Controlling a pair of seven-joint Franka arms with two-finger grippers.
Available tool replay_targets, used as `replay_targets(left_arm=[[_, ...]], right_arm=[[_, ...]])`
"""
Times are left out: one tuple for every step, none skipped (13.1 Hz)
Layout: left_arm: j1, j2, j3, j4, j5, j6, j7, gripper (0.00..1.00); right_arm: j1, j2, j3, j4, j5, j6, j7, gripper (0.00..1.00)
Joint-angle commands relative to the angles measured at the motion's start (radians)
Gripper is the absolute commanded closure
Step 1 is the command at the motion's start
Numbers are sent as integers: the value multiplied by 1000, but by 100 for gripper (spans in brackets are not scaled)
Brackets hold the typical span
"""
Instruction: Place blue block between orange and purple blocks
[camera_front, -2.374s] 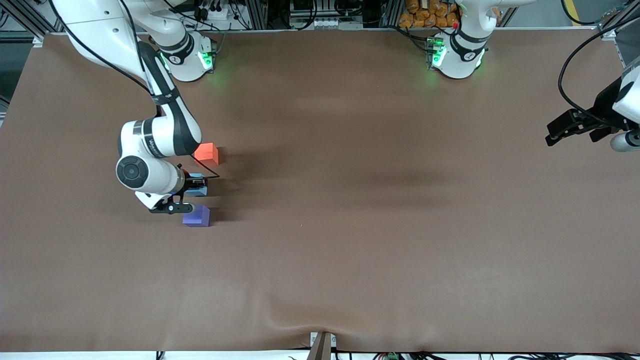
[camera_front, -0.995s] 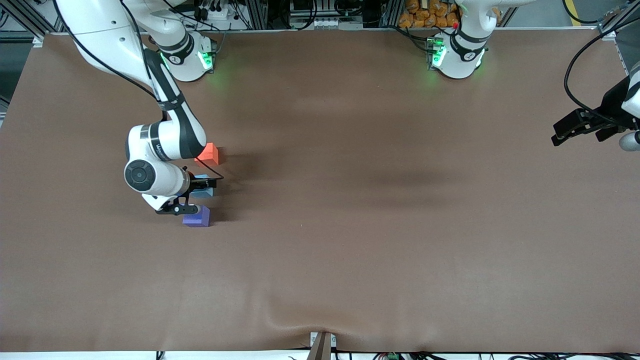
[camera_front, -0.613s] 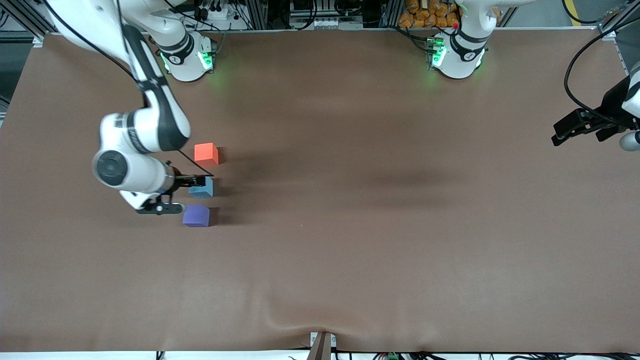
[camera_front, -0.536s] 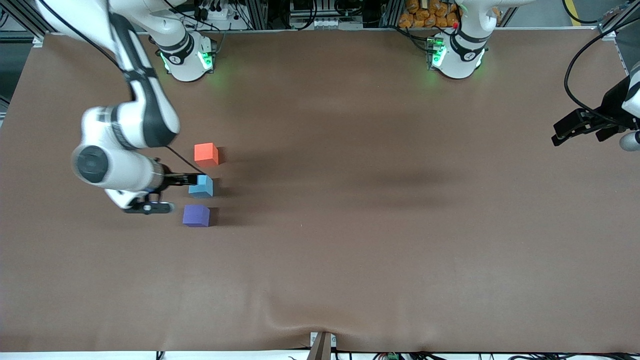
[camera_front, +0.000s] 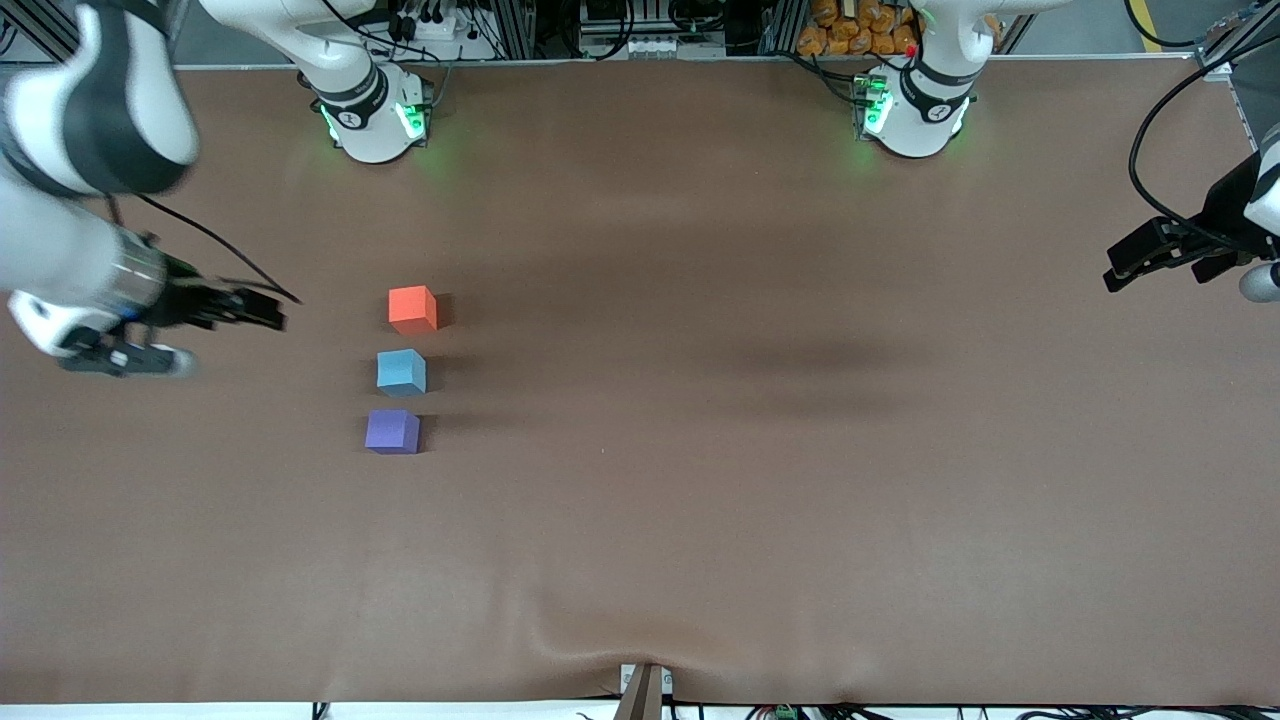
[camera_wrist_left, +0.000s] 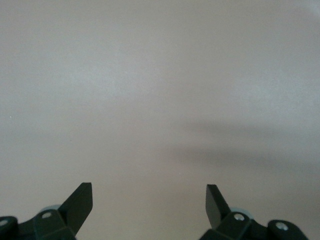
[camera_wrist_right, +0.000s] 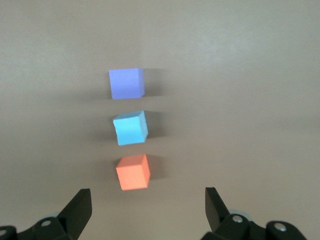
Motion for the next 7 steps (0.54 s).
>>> replay_targets(left_arm=[[7,-17,-10,4,7,-12,19,0],[7,-17,-10,5,5,-12,19,0],[7,-17,-12,4,5,-13,19,0],[7,-19,-12,4,5,-15,20,0],[7,-19,-13,4,5,-15,22,0],[5,-20,-16,0,3,-18,20,0],[4,-20,-24,2,3,-24,20,0]], right_arm=[[-106,-13,30,98,-8,-105,-94,0],[-131,-13,50,142,-8,-156,-93,0],[-160,-15,85,180,-9,-196,-84,0],[-171,-16,107,199,-11,-223,-69,0],[-171,-27,113,202,-11,-245,-40,0],[-169,-47,122,196,-11,-253,-27,0],[-165,-61,123,192,-11,-254,-29,0]])
